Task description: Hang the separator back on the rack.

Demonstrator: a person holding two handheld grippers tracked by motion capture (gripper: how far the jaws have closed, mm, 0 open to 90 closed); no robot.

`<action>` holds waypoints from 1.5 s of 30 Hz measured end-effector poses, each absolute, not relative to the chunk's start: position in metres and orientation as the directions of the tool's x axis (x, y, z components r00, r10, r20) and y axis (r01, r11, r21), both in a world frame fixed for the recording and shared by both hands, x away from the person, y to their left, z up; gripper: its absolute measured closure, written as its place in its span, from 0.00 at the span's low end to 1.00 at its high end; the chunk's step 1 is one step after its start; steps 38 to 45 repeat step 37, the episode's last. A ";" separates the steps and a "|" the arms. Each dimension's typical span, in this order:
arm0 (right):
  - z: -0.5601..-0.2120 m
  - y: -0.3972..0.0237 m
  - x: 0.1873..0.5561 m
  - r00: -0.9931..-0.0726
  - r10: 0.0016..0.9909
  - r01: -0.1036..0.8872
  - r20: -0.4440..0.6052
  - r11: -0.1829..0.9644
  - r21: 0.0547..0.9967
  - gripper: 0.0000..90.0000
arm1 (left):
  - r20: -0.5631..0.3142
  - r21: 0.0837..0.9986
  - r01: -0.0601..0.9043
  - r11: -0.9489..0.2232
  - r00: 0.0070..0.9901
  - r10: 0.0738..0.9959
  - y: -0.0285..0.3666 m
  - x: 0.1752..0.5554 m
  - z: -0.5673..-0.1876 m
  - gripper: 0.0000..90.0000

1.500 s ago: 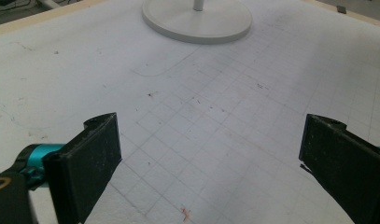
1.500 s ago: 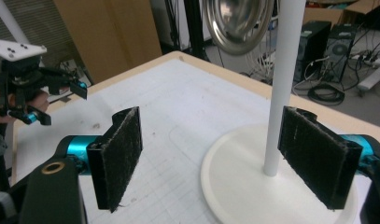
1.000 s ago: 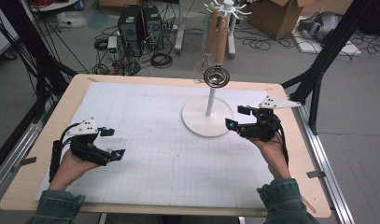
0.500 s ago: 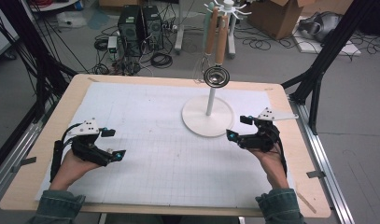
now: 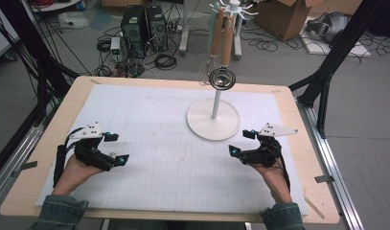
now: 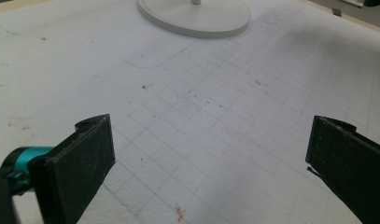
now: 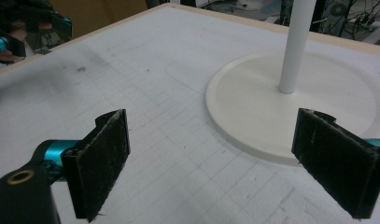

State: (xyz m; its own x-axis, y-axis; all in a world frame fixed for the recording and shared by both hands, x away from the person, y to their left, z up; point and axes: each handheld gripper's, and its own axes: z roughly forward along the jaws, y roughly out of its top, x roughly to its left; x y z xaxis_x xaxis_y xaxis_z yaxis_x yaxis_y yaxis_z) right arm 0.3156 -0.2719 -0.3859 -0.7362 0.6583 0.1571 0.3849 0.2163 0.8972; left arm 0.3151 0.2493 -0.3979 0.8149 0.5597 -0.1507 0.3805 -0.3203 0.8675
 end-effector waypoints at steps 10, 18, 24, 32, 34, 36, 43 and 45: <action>-0.402 -0.269 0.309 -0.716 0.686 0.408 0.131 0.259 0.876 0.01 | -0.148 0.863 0.381 -0.332 0.818 0.555 0.250 0.314 -0.403 0.02; -0.408 -0.271 0.304 -0.714 0.688 0.405 0.131 0.253 0.879 0.00 | -0.165 0.864 0.389 -0.321 0.820 0.548 0.254 0.308 -0.410 0.02; -0.416 -0.274 0.298 -0.701 0.698 0.417 0.148 0.233 0.878 0.00 | -0.173 0.859 0.397 -0.324 0.820 0.545 0.253 0.305 -0.416 0.02; -0.422 -0.276 0.289 -0.696 0.702 0.419 0.152 0.224 0.880 0.00 | -0.161 0.864 0.385 -0.324 0.822 0.547 0.253 0.304 -0.418 0.02; -0.424 -0.277 0.287 -0.689 0.708 0.421 0.151 0.223 0.879 0.00 | -0.164 0.865 0.385 -0.322 0.823 0.544 0.253 0.304 -0.417 0.02; -0.426 -0.279 0.286 -0.687 0.711 0.420 0.151 0.218 0.881 0.00 | -0.166 0.864 0.388 -0.322 0.822 0.545 0.252 0.304 -0.418 0.02; -0.426 -0.279 0.286 -0.683 0.714 0.423 0.154 0.214 0.881 0.00 | -0.165 0.864 0.387 -0.323 0.822 0.545 0.252 0.304 -0.418 0.02; -0.426 -0.279 0.286 -0.683 0.714 0.423 0.154 0.214 0.881 0.00 | -0.165 0.864 0.387 -0.323 0.822 0.545 0.252 0.304 -0.418 0.02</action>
